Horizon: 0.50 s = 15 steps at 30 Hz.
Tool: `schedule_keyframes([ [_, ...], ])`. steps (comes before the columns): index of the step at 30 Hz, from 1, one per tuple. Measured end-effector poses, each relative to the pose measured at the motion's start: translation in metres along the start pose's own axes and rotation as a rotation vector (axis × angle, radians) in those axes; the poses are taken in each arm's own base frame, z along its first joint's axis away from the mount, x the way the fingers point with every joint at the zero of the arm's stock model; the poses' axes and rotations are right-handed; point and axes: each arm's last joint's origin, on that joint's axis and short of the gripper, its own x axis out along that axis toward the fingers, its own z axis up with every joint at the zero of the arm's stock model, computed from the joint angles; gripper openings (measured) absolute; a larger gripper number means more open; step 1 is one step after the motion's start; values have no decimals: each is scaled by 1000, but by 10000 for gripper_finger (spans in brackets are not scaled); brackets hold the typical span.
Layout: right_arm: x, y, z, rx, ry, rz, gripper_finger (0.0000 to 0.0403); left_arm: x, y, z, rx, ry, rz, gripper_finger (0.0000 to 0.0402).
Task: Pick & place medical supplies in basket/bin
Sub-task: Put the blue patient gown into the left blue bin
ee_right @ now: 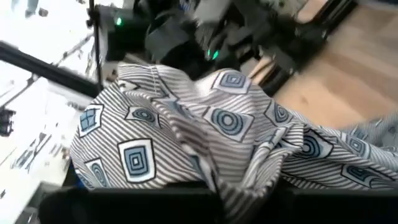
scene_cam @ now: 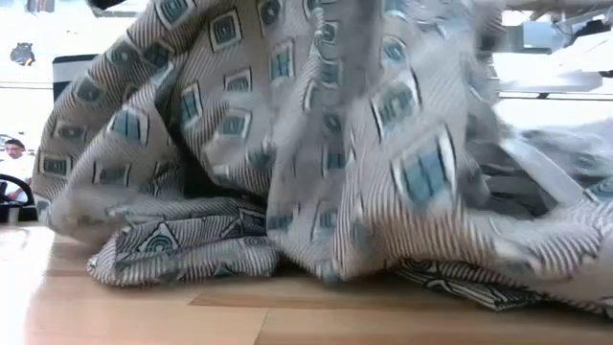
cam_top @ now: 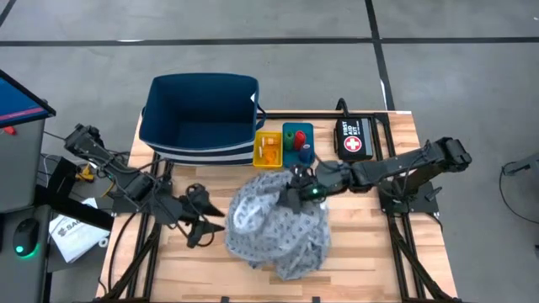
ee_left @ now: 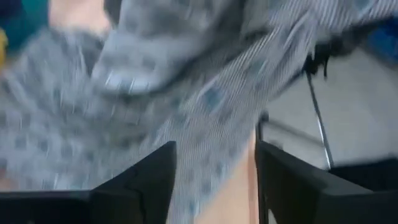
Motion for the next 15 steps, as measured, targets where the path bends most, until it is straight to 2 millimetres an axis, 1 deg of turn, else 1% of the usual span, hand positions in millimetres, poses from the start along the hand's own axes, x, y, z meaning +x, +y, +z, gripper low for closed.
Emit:
schedule_keyframes([
  [5,2,-3,6,-4,-50,-17,4,4,-4,23,26,-213,-23,260],
  [7,7,-2,7,-5,-73,23,4,10,-3,29,38,-253,-17,278],
  [10,18,2,8,-4,-115,119,4,27,1,35,36,-255,-17,298],
  [15,39,-8,3,3,-111,119,4,66,2,36,33,-201,-119,319],
])
